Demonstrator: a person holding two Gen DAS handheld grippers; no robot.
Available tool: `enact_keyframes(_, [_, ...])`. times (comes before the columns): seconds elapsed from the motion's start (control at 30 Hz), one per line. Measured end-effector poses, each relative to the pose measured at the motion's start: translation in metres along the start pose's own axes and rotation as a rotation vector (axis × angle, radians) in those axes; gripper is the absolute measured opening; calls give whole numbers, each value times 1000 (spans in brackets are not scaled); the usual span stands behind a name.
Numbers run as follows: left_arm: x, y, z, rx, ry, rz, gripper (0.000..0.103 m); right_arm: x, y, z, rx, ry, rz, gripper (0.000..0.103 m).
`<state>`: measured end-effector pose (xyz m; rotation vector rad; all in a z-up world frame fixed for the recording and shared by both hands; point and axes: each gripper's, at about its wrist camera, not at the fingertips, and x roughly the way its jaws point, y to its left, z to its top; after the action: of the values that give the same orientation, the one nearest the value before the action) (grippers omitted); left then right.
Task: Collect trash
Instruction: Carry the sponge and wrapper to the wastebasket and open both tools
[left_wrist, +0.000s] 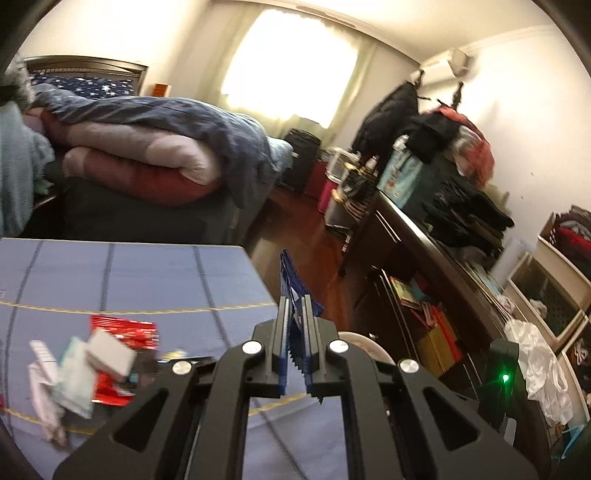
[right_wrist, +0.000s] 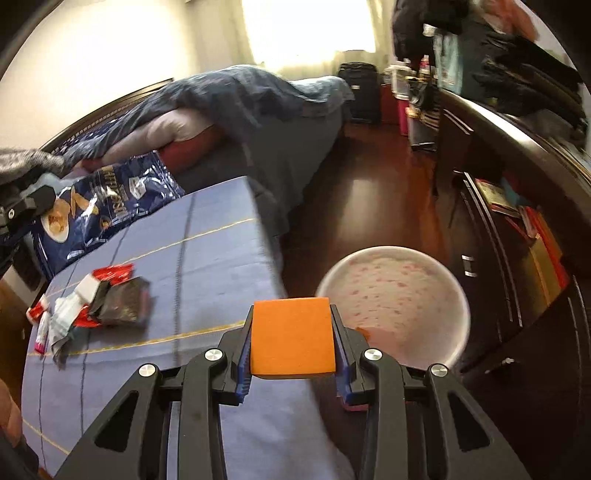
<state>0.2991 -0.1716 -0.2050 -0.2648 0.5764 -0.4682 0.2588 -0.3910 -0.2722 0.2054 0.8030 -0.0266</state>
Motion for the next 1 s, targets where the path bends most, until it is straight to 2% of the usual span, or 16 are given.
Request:
enact_keyframes(0.3, [52, -54, -19, 71, 83, -76, 8, 0, -64, 1, 104, -16, -74, 36])
enact_keyframes(0.57, [97, -91, -34, 122, 156, -106, 8, 5, -105, 6, 153, -29, -114, 36])
enact_keyframes(1.0, [161, -108, -65, 159, 277, -94, 8, 45, -140, 17, 188, -5, -120, 36])
